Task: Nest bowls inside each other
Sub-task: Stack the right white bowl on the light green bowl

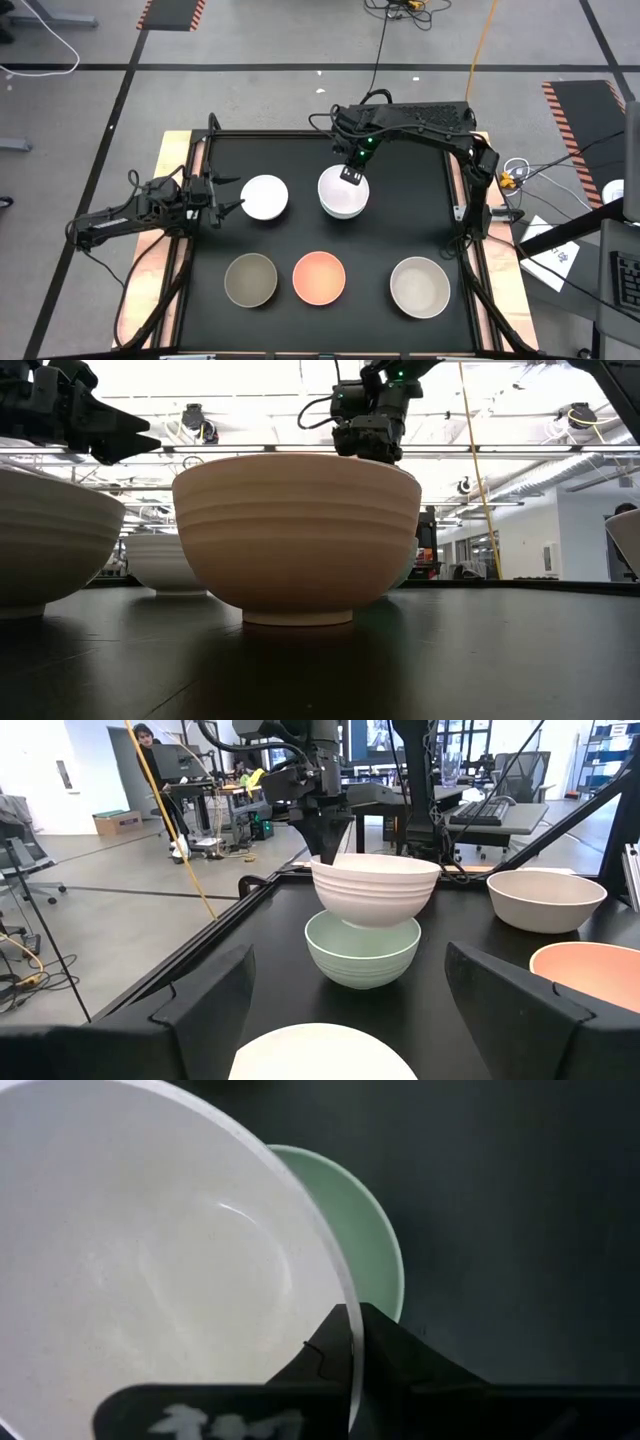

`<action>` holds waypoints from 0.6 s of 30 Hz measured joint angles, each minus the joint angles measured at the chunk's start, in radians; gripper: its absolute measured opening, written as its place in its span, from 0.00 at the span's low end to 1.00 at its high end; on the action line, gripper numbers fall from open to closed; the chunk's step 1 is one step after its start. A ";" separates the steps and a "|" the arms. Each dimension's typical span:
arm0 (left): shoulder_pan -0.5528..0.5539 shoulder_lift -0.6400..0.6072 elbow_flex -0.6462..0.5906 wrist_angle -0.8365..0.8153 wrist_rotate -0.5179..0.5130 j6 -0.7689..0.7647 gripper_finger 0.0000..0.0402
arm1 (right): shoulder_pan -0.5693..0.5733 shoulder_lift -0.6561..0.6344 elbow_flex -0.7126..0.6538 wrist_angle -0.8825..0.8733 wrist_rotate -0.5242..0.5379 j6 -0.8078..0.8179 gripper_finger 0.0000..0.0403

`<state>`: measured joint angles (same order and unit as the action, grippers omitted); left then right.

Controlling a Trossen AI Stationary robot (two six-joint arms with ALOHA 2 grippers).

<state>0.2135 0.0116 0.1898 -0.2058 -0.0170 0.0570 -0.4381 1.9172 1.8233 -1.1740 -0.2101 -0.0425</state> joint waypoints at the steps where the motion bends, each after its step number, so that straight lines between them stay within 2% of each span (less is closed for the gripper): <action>1: 0.000 0.000 0.000 0.000 0.000 0.000 0.82 | 0.000 0.009 0.000 0.002 0.000 0.000 0.00; 10: 0.000 0.000 0.000 -0.003 0.013 0.001 0.82 | 0.000 0.108 -0.001 -0.012 0.004 -0.024 0.00; 18: 0.000 0.000 0.000 -0.008 0.017 0.011 0.82 | 0.000 0.111 -0.001 -0.026 0.031 -0.023 0.00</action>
<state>0.2136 0.0116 0.1898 -0.2138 0.0002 0.0677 -0.4385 2.0285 1.8221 -1.2003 -0.1795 -0.0654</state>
